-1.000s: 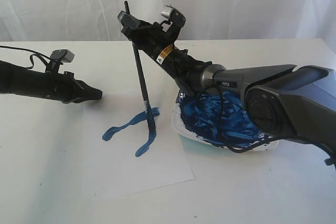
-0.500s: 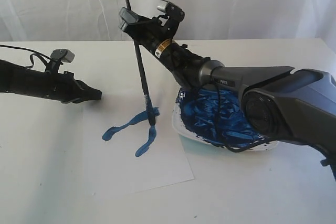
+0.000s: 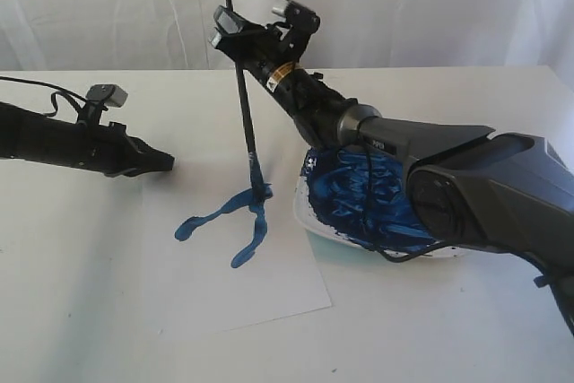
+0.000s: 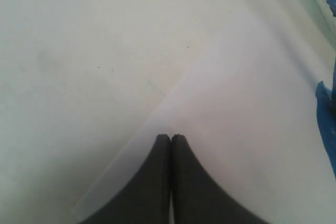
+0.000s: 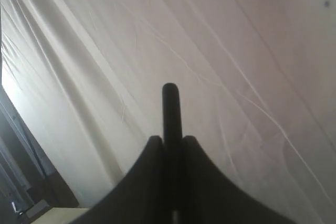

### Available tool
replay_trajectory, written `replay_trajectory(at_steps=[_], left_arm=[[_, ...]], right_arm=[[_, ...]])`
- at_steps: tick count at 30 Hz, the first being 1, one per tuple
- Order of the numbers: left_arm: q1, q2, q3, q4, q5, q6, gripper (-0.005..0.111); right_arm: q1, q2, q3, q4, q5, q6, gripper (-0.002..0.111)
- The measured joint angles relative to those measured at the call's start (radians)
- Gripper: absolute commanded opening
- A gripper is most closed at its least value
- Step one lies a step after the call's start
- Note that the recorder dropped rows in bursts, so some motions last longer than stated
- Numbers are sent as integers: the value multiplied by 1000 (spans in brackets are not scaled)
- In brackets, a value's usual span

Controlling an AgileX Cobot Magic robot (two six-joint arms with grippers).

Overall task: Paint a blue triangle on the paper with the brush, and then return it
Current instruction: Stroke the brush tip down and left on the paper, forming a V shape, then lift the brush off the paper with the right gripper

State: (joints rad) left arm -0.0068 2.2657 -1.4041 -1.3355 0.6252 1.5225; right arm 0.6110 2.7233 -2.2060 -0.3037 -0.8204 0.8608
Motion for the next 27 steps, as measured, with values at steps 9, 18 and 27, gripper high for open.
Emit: replay_trajectory(at_steps=[9, 18, 27], left_arm=[[0, 0, 0, 2, 0, 0, 0], [0, 0, -2, 4, 0, 0, 0], [0, 0, -2, 8, 0, 0, 0]], right_arm=[[-28, 2, -33, -14, -54, 7, 0], [-28, -42, -34, -255, -168, 264, 0], [24, -56, -34, -293, -379, 481, 0]])
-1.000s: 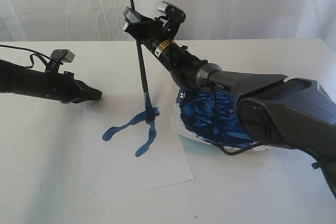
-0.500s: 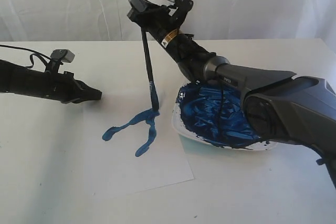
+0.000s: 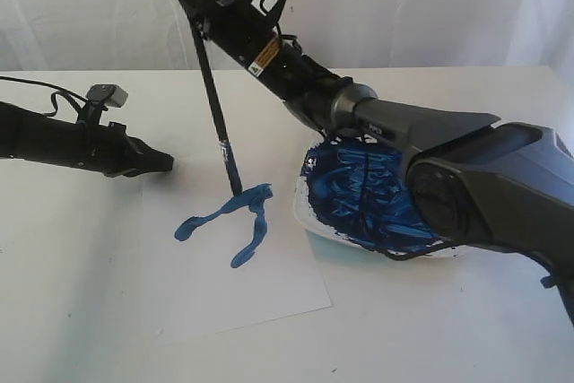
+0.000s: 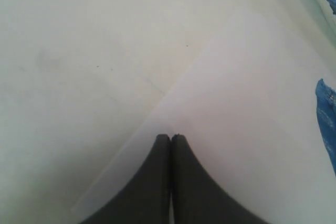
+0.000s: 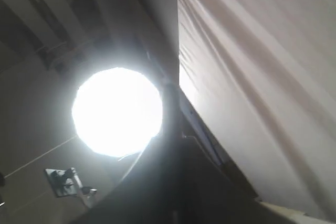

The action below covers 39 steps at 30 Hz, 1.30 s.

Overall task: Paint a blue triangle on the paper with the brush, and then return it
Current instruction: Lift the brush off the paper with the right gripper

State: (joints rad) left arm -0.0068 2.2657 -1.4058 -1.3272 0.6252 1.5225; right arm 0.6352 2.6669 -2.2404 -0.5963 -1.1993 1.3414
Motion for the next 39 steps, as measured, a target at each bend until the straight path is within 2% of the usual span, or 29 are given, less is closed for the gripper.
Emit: replay_trajectory(at_steps=[10, 17, 29, 39], left_arm=[[0, 0, 0, 2, 2, 0, 0], [0, 0, 0, 2, 2, 0, 0], [2, 0, 0, 6, 4, 0, 0], [2, 0, 0, 6, 4, 0, 0]], right_arm=[[43, -5, 0, -64, -6, 154, 0], [55, -163, 0, -476, 35, 70, 0], [166, -320, -2, -805, 415, 5, 0], [238, -380, -2, -907, 694, 47, 0]])
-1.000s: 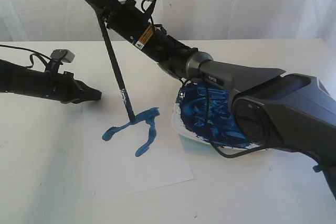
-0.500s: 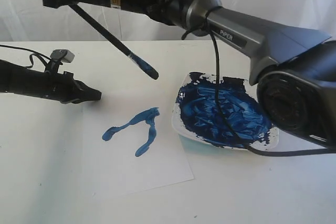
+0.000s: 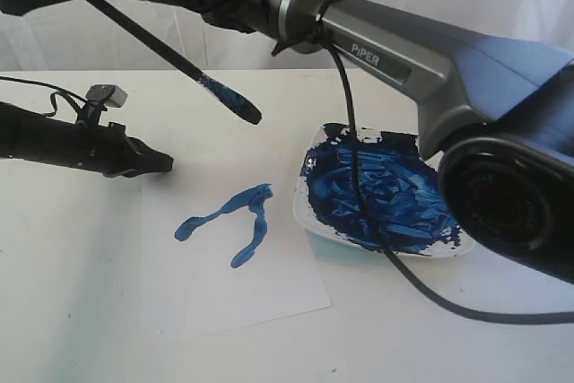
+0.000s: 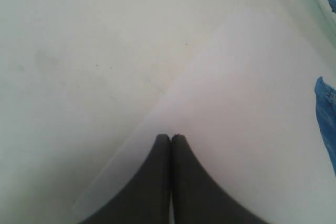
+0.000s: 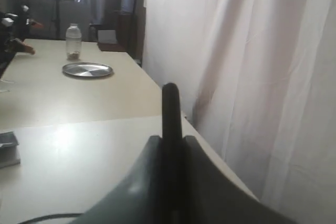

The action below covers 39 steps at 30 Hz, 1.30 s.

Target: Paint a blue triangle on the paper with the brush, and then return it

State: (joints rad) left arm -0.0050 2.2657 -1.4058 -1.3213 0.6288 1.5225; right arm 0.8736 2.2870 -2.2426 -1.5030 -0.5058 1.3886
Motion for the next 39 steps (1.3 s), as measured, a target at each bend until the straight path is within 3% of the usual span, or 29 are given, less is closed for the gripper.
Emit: replay_trajectory(at_steps=[26, 28, 31, 36, 39], left_arm=[[0, 0, 0, 0, 0, 0, 0], [0, 0, 0, 0, 0, 0, 0], [0, 0, 0, 0, 0, 0, 0], [0, 0, 0, 0, 0, 0, 0], [0, 0, 0, 0, 0, 0, 0]], right_arm=[[26, -44, 0, 49, 88, 202, 0], [33, -44, 0, 270, 70, 30, 0], [88, -44, 0, 756, 100, -490, 0], [191, -57, 0, 1362, 165, -1212, 0], [226, -97, 0, 1563, 172, -1502, 0]])
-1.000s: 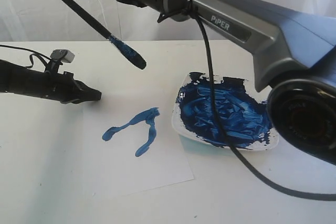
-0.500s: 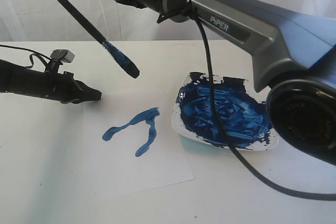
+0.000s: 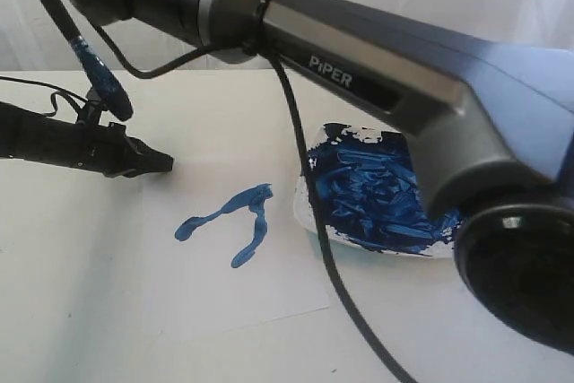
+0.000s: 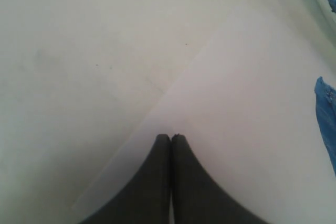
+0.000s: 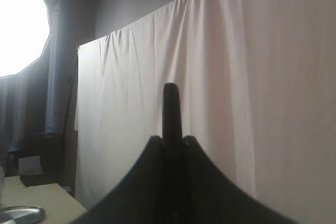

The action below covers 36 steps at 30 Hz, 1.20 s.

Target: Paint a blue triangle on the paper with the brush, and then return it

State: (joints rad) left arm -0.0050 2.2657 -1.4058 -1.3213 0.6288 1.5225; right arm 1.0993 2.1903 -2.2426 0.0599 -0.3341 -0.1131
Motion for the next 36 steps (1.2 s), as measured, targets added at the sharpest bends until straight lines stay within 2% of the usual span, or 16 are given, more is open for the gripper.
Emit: replay_trajectory(at_steps=[3, 10, 15, 20, 22, 27, 29, 31, 36], left_arm=[[0, 0, 0, 0, 0, 0, 0], [0, 0, 0, 0, 0, 0, 0], [0, 0, 0, 0, 0, 0, 0], [0, 0, 0, 0, 0, 0, 0], [0, 0, 0, 0, 0, 0, 0], [0, 0, 0, 0, 0, 0, 0], [0, 0, 0, 0, 0, 0, 0], [0, 0, 0, 0, 0, 0, 0], [0, 0, 0, 0, 0, 0, 0]], right_arm=[[10, -41, 0, 53, 35, -95, 0], [10, -57, 0, 58, 124, -114, 0], [-12, -85, 0, 21, 324, -132, 0], [-42, -89, 0, 5, 342, -91, 0], [-46, -89, 0, -3, 291, -60, 0], [-43, -77, 0, -85, -27, 101, 0], [-42, -71, 0, -99, -101, 149, 0], [-42, -55, 0, -107, -164, 159, 0], [-42, 29, 0, -112, -471, 198, 0]])
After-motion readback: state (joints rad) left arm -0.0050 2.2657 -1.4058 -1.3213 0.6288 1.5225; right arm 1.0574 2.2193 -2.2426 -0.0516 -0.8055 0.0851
